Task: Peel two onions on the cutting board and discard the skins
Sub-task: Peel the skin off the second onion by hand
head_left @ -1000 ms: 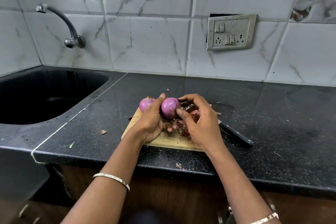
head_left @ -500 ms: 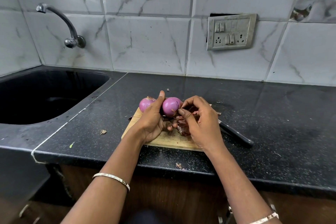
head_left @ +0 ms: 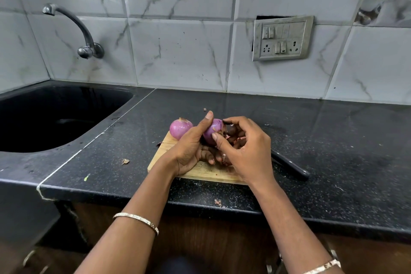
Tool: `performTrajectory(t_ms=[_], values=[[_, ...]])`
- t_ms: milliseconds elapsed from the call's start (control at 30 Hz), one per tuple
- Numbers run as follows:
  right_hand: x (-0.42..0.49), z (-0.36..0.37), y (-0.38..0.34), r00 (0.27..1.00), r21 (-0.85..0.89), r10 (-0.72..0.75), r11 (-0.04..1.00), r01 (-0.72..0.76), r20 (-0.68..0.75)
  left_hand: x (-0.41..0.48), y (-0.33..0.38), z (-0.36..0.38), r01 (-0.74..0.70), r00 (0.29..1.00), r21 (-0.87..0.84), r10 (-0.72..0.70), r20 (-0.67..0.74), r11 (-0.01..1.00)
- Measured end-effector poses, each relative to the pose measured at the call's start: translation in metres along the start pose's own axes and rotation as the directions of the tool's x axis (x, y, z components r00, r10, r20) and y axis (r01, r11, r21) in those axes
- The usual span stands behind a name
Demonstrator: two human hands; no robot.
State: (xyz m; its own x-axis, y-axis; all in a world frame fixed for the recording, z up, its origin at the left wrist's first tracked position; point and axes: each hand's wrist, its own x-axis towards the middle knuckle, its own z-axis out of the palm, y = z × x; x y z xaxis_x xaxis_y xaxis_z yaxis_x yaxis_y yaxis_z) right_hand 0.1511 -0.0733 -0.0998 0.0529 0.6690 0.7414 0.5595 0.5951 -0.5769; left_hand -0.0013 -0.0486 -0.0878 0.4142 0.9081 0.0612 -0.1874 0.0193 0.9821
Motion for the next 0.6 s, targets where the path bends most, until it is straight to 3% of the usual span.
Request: performTrajectory(t_ms=[233, 600], values=[[0.0007, -0.0008, 0.0026, 0.997, 0.033, 0.031, 0.999, -0.029, -0.076, -0.0006, -0.0011, -0.0004, -0.002, 1.0, 0.02, 0.002, 0.018, 1.0], [0.0004, -0.0007, 0.0014, 0.997, 0.063, 0.049, 0.997, -0.046, -0.061, -0.0008, -0.0009, 0.0002, -0.01, 1.0, 0.03, 0.01, 0.006, 1.0]])
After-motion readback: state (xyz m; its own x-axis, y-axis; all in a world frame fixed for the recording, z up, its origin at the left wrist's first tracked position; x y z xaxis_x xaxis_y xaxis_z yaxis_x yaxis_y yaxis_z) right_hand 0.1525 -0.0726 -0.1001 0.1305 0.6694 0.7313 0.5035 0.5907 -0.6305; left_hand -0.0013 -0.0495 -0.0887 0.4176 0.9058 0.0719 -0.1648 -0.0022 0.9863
